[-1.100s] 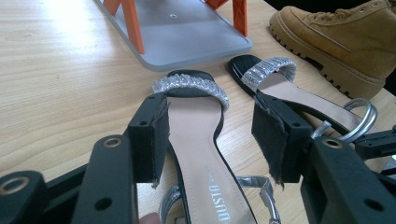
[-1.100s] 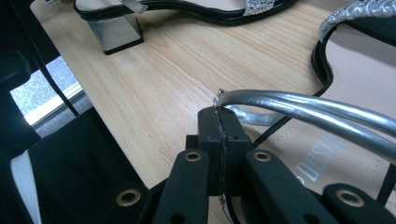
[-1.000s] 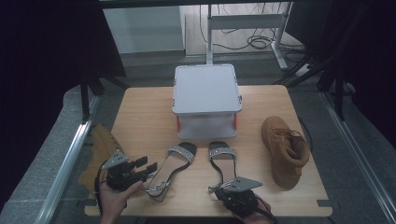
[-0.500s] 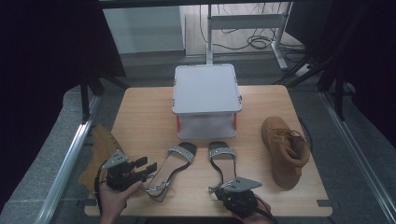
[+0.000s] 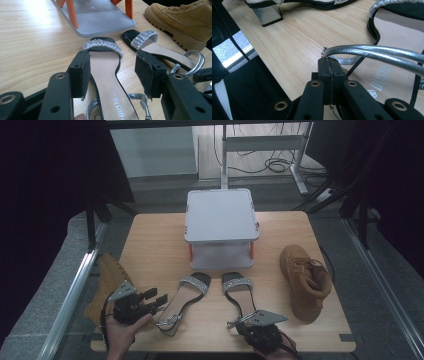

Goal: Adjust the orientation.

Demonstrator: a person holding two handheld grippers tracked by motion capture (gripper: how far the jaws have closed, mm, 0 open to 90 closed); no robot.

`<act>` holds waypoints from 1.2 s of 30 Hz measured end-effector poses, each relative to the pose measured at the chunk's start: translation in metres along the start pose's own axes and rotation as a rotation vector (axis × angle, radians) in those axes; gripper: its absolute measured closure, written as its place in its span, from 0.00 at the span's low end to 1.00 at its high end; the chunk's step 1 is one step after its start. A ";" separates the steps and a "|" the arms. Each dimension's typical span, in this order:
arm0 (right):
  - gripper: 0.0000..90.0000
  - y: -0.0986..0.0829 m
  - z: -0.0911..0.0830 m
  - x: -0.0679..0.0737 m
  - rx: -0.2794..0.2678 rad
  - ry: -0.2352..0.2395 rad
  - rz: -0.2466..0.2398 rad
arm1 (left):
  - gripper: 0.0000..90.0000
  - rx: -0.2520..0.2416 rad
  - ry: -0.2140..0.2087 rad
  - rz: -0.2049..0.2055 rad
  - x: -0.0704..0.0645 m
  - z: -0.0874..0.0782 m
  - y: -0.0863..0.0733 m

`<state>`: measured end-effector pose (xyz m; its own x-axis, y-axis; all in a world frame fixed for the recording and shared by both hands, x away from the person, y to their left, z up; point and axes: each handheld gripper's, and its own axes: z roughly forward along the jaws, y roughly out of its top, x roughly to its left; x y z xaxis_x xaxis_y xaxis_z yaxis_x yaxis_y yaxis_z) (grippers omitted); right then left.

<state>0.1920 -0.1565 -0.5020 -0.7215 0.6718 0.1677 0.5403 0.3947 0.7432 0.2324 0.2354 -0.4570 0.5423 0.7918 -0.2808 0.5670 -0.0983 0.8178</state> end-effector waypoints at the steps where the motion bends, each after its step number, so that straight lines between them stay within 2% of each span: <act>1: 0.99 0.000 -0.001 -0.001 0.000 0.000 0.001 | 0.52 -0.001 0.002 0.001 0.000 0.000 0.000; 11: 0.99 -0.005 -0.009 -0.010 -0.004 -0.003 0.027 | 0.52 -0.001 0.001 -0.002 0.001 -0.001 0.000; 22: 0.99 -0.015 -0.025 -0.030 -0.015 -0.054 0.061 | 0.52 0.001 0.002 -0.003 0.001 -0.001 0.000; 26: 0.99 -0.017 -0.029 -0.037 -0.024 -0.068 0.088 | 0.52 0.001 0.004 -0.003 0.001 -0.001 0.000; 36: 0.99 -0.018 -0.031 -0.038 -0.030 -0.073 0.077 | 0.52 0.007 0.001 0.002 0.000 0.000 0.000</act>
<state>0.1959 -0.2085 -0.5017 -0.6442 0.7439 0.1778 0.5786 0.3220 0.7494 0.2323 0.2349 -0.4573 0.5427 0.7923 -0.2788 0.5704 -0.1040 0.8148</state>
